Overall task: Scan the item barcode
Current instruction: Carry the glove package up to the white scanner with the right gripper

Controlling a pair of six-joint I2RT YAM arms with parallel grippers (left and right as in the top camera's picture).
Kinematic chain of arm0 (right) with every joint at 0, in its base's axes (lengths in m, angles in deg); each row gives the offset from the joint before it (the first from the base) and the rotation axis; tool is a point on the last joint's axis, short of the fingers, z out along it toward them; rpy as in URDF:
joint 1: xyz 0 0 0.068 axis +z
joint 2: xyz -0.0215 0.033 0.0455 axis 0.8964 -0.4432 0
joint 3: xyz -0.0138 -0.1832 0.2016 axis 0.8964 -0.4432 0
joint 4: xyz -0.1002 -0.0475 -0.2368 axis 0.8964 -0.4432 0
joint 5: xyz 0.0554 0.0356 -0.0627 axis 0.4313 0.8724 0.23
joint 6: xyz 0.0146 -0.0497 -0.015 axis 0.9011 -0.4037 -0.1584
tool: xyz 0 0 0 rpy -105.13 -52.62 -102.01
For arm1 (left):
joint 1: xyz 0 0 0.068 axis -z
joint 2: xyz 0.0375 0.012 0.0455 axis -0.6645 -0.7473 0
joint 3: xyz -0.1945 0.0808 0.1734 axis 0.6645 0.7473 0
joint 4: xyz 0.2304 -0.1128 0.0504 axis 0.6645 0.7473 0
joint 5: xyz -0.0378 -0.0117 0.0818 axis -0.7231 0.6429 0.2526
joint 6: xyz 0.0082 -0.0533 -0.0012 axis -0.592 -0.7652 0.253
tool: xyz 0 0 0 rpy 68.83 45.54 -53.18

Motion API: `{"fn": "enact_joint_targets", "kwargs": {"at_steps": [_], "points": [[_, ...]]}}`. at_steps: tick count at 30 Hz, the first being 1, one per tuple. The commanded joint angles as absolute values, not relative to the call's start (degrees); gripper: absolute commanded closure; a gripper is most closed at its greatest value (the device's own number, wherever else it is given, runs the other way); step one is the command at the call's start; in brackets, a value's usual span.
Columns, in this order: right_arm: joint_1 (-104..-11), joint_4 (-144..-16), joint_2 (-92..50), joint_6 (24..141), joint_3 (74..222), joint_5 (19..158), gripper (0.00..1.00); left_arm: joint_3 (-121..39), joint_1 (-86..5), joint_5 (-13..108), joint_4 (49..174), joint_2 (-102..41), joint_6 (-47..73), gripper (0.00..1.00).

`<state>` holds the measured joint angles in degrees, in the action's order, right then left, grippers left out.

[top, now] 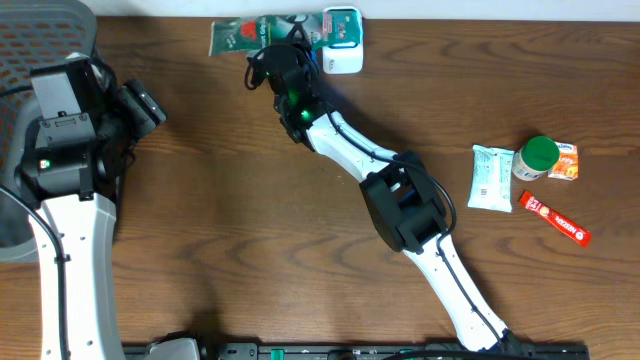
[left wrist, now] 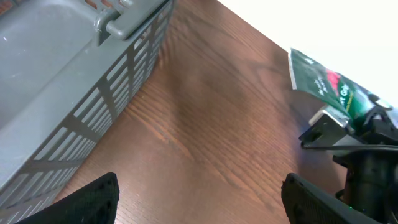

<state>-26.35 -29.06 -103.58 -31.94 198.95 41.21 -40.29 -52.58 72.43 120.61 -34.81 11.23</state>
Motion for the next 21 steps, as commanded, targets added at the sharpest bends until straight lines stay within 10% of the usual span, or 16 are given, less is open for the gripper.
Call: {"fn": "enact_joint_targets", "kwargs": {"at_steps": [1, 21], "points": [[-26.77, -29.49, -103.17, -27.65, 199.75, 45.60, 0.99, -40.59, -52.89, 72.95, 120.42, -35.24, 11.32, 0.16], [-27.44, -41.91, -103.17, -14.69, 199.75, 44.73, 0.99, -40.59, -52.89, 72.95, 120.42, -35.70, 11.30, 0.16]]}}
